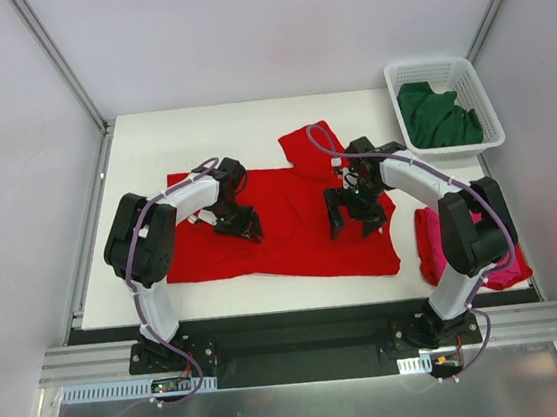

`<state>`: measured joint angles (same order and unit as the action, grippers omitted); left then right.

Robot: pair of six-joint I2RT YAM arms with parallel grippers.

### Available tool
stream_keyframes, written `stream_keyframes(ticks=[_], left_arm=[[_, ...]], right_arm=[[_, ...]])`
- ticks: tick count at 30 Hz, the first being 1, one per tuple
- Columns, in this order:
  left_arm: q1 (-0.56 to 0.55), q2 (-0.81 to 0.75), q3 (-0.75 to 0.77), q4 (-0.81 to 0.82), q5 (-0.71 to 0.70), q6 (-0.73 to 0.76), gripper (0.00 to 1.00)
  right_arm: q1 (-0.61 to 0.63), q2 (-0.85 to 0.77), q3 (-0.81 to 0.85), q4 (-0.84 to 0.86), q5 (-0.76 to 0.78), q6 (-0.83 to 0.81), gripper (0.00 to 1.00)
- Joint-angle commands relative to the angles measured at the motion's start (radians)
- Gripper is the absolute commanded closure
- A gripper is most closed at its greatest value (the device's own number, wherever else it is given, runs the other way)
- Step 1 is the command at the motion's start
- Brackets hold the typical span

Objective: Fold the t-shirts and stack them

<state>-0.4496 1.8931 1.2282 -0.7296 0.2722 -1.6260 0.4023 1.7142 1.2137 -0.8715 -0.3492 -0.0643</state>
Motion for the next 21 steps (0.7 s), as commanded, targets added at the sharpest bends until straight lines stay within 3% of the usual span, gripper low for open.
stream_keyframes(ticks=[1, 9, 10, 14, 15, 21], left_arm=[[0.011, -0.015, 0.001, -0.027, 0.002, 0.012, 0.76], [0.011, -0.008, 0.004, -0.027, 0.002, 0.012, 0.85], [0.009, -0.006, 0.005, -0.027, 0.002, 0.014, 0.92], [0.009, -0.005, 0.011, -0.027, 0.007, 0.012, 0.95], [0.009, -0.005, 0.013, -0.027, 0.01, 0.014, 1.0], [0.009, -0.026, 0.05, -0.028, 0.018, 0.009, 1.0]], right_arm=[[-0.006, -0.004, 0.03, -0.023, -0.013, -0.012, 0.04], [-0.005, -0.004, 0.03, -0.024, -0.011, -0.012, 0.04], [-0.006, -0.002, 0.03, -0.023, -0.011, -0.014, 0.04], [-0.005, -0.001, 0.03, -0.026, -0.013, -0.014, 0.04], [-0.006, 0.001, 0.032, -0.026, -0.013, -0.014, 0.04], [-0.006, 0.004, 0.032, -0.024, -0.013, -0.012, 0.04]])
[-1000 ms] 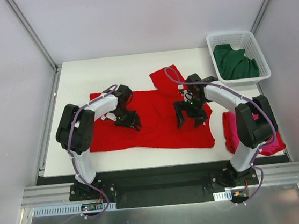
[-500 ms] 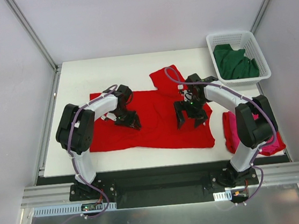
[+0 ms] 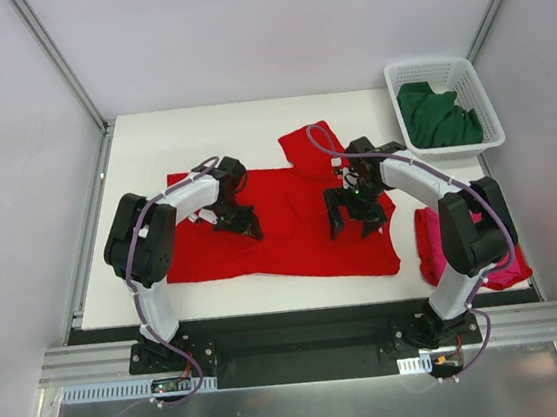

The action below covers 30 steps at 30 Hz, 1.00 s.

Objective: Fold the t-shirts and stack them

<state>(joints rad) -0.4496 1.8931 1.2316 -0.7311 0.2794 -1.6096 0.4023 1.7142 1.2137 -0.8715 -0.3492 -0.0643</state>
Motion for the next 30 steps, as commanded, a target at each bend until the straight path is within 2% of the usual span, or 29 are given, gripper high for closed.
stream_keyframes(ticks=[1, 9, 22, 27, 29, 30], left_arm=[[0.009, -0.032, 0.054, -0.025, 0.012, -0.01, 1.0], [0.018, -0.037, 0.095, -0.027, 0.023, -0.01, 1.0], [0.071, -0.031, 0.069, -0.031, 0.017, 0.013, 1.0], [0.074, -0.032, 0.069, -0.031, 0.018, 0.02, 0.97], [0.075, -0.032, 0.068, -0.033, 0.023, 0.023, 0.92], [0.075, -0.031, 0.069, -0.034, 0.027, 0.027, 0.8]], right_arm=[[-0.006, 0.007, 0.033, -0.024, -0.013, -0.014, 0.04], [-0.006, 0.018, 0.046, -0.031, -0.019, -0.015, 0.04], [-0.005, 0.01, 0.043, -0.038, -0.017, -0.02, 0.04], [-0.006, 0.013, 0.041, -0.037, -0.017, -0.02, 0.04], [-0.006, 0.012, 0.043, -0.037, -0.017, -0.02, 0.04], [-0.005, 0.012, 0.043, -0.037, -0.017, -0.019, 0.04]])
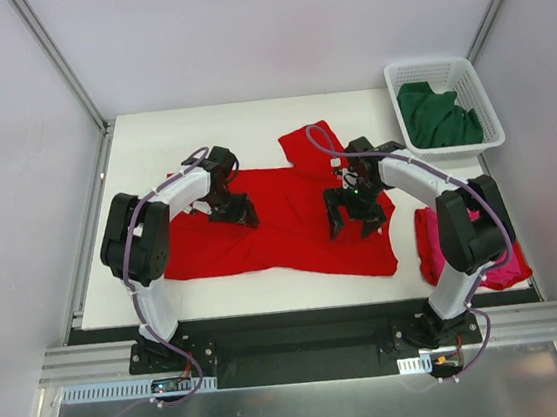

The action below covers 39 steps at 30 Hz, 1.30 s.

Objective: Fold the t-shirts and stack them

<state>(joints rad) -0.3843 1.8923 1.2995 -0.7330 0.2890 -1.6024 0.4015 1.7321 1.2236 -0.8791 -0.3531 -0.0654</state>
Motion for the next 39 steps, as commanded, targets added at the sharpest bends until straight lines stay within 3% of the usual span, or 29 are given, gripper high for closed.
stream_keyframes(ticks=[1, 5, 11, 17, 25, 32, 39], left_arm=[[0.01, -0.027, 0.003, -0.032, 0.022, 0.024, 0.73], [0.01, -0.021, 0.015, -0.031, 0.035, 0.047, 0.38], [0.022, -0.024, 0.004, -0.031, 0.076, 0.097, 0.08], [0.108, -0.073, -0.058, -0.025, 0.076, 0.215, 0.05], [0.277, -0.073, -0.112, -0.026, 0.047, 0.547, 0.05], [0.297, -0.061, -0.129, -0.026, -0.01, 0.709, 0.04], [0.309, -0.093, -0.129, -0.031, -0.079, 0.843, 0.03]], right_arm=[[-0.006, -0.005, 0.033, -0.027, -0.012, -0.017, 0.04], [-0.004, 0.0, 0.033, -0.026, -0.011, -0.016, 0.04], [-0.006, -0.003, 0.025, -0.002, 0.032, 0.001, 0.04], [-0.004, -0.014, -0.007, 0.037, 0.105, 0.001, 0.04], [0.114, 0.012, 0.004, -0.024, 0.151, -0.017, 0.04], [0.191, 0.02, -0.075, 0.014, 0.146, 0.016, 0.04], [0.197, 0.072, -0.056, -0.037, 0.242, 0.012, 0.04]])
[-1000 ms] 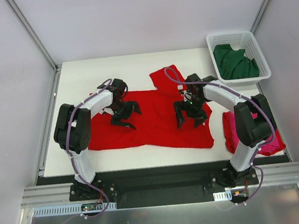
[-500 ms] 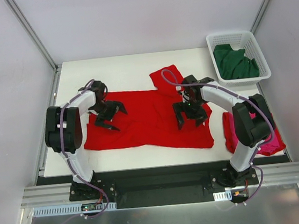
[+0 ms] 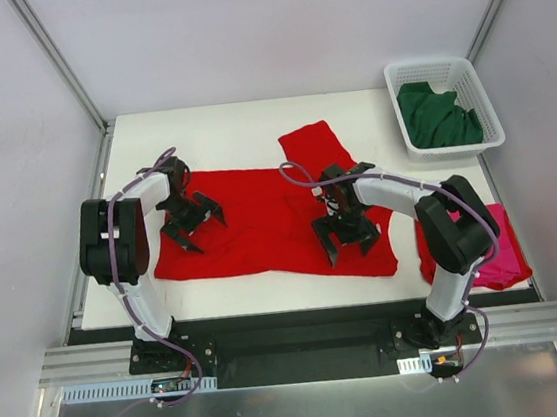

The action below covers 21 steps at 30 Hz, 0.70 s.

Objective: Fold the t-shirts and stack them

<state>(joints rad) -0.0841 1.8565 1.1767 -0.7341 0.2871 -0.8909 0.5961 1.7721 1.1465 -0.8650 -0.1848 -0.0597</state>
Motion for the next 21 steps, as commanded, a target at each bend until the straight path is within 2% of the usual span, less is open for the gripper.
stream_keyframes(ticks=[1, 14, 21], left_arm=[[0.017, -0.062, -0.009, -0.036, -0.094, 0.142, 0.03], [0.05, -0.12, -0.074, -0.051, -0.134, 0.23, 0.02], [0.067, -0.135, -0.062, -0.063, -0.118, 0.247, 0.02]], right_arm=[[0.005, 0.045, 0.021, -0.064, 0.088, 0.003, 0.04], [0.01, 0.102, 0.041, -0.127, 0.229, -0.023, 0.04], [0.008, 0.057, 0.091, -0.187, 0.219, -0.023, 0.04]])
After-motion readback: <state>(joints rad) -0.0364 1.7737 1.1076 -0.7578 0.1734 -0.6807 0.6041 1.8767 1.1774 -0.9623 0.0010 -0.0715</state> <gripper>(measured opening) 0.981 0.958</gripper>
